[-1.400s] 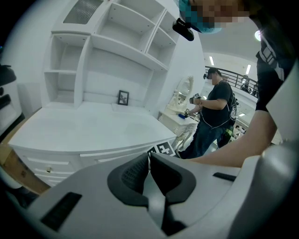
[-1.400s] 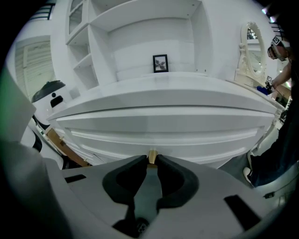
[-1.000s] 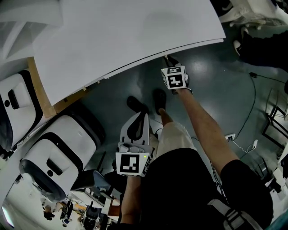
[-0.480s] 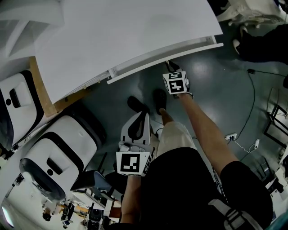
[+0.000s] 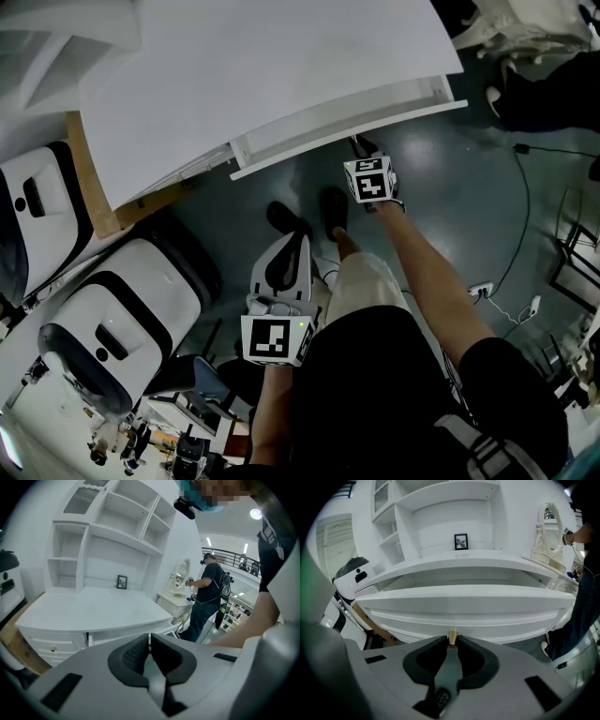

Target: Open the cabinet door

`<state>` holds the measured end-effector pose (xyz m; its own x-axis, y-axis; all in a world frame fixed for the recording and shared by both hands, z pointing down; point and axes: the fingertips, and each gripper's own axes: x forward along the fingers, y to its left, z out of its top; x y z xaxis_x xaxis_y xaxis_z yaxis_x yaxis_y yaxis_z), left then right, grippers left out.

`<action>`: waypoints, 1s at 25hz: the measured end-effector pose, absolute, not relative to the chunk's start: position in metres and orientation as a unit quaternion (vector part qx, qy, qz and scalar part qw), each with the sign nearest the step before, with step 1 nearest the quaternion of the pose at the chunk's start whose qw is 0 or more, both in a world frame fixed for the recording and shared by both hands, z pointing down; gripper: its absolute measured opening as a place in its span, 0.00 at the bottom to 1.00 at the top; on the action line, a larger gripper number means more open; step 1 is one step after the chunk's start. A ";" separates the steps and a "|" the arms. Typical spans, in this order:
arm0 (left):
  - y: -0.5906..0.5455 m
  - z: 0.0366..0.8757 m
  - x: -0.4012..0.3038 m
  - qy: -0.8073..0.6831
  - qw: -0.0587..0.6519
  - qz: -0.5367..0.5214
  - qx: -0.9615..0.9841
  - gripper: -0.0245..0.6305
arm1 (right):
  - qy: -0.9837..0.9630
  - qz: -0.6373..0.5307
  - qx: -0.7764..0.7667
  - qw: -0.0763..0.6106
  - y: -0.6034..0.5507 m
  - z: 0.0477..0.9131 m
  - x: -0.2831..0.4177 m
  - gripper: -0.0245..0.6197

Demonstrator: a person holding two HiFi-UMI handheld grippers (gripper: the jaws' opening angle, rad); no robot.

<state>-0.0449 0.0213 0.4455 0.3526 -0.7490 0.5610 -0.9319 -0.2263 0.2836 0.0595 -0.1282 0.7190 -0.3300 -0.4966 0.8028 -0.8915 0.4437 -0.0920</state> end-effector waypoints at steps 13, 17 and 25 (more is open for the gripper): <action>0.032 0.432 -0.044 -0.549 0.284 0.158 0.770 0.08 | -0.765 0.277 0.445 0.374 -0.102 0.719 0.068 0.16; 0.033 0.427 -0.045 -0.549 0.277 0.159 0.773 0.08 | -0.764 0.281 0.444 0.375 -0.092 0.716 0.069 0.16; 0.032 0.418 -0.042 -0.545 0.270 0.159 0.778 0.08 | -0.756 0.293 0.441 0.385 -0.069 0.716 0.079 0.16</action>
